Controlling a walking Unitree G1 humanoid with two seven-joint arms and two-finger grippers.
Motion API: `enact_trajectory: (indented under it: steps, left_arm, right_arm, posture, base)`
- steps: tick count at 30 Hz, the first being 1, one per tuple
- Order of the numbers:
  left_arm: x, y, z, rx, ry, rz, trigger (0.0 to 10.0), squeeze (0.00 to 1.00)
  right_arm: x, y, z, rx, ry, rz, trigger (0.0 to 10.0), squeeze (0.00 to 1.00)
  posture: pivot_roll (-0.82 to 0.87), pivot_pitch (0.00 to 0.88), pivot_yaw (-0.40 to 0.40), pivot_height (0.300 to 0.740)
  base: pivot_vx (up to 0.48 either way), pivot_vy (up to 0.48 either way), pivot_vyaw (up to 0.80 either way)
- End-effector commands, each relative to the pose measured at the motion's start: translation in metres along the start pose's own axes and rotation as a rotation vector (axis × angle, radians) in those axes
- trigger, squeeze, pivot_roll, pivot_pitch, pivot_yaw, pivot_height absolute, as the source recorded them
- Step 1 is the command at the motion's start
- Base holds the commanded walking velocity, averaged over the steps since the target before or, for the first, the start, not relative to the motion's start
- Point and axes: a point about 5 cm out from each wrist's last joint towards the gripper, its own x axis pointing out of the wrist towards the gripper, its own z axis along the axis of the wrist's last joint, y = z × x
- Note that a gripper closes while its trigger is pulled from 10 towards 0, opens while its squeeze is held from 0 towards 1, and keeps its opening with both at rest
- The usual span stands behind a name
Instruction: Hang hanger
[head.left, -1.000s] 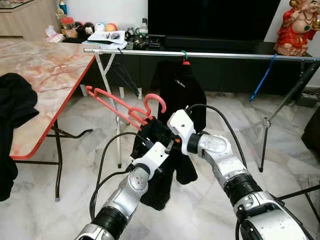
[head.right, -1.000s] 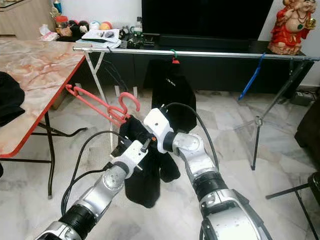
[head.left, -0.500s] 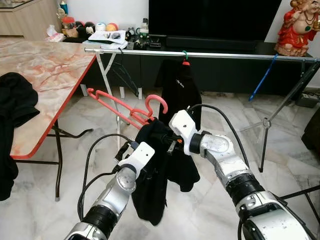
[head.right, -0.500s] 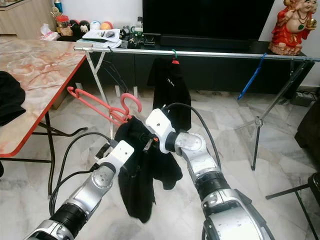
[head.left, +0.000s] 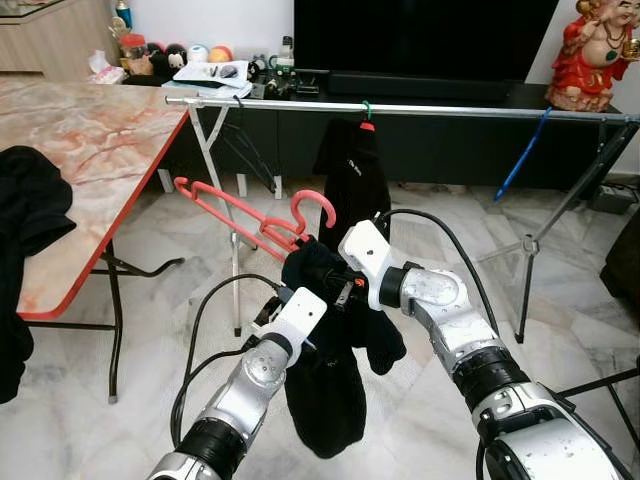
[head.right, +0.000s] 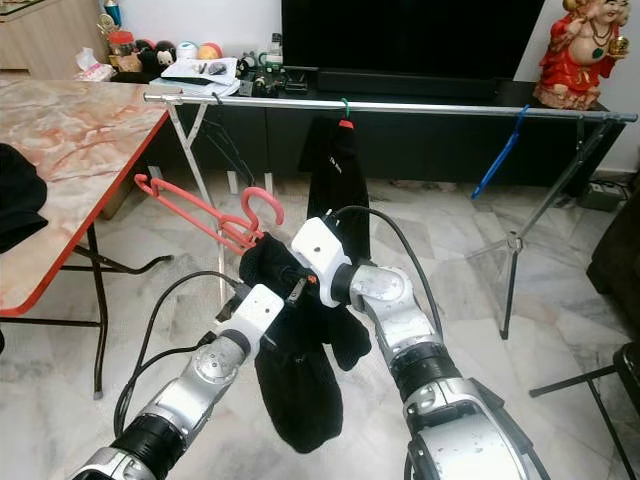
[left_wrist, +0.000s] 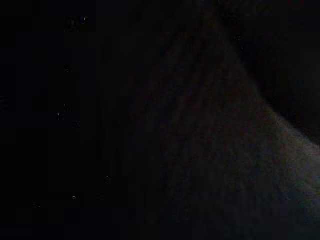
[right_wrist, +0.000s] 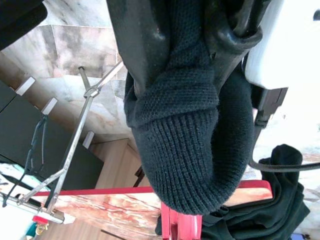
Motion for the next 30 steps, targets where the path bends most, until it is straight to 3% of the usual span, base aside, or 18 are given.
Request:
enact_trajectory:
  steps: [1,10,16,30]
  left_arm:
    - [0.000,0.002,-0.002,0.027,0.010,0.004,0.0,0.00]
    - [0.000,0.004,-0.007,0.049,0.031,0.013,0.0,0.00]
    - [-0.001,-0.004,-0.010,0.052,0.031,-0.043,0.0,0.00]
    - [-0.001,0.001,-0.018,0.045,0.061,0.002,0.0,0.00]
  right_arm:
    - [0.000,-0.002,0.007,-0.023,-0.022,0.001,10.0,0.00]
    - [0.000,-0.001,0.007,-0.023,-0.022,0.003,10.0,0.00]
    - [0.000,-0.001,0.007,-0.024,-0.020,0.006,10.0,0.00]
    - [0.000,-0.001,0.008,-0.022,-0.023,0.005,10.0,0.00]
  posture:
    - [-0.02,0.060,-0.041,0.740]
    - [-0.02,0.060,-0.040,0.740]
    - [-0.02,0.063,-0.041,0.740]
    - [-0.02,0.063,-0.039,0.740]
  base:
    - [0.000,0.000,0.00]
    - [0.000,0.000,0.00]
    - [0.000,0.000,0.00]
    - [0.000,0.000,0.00]
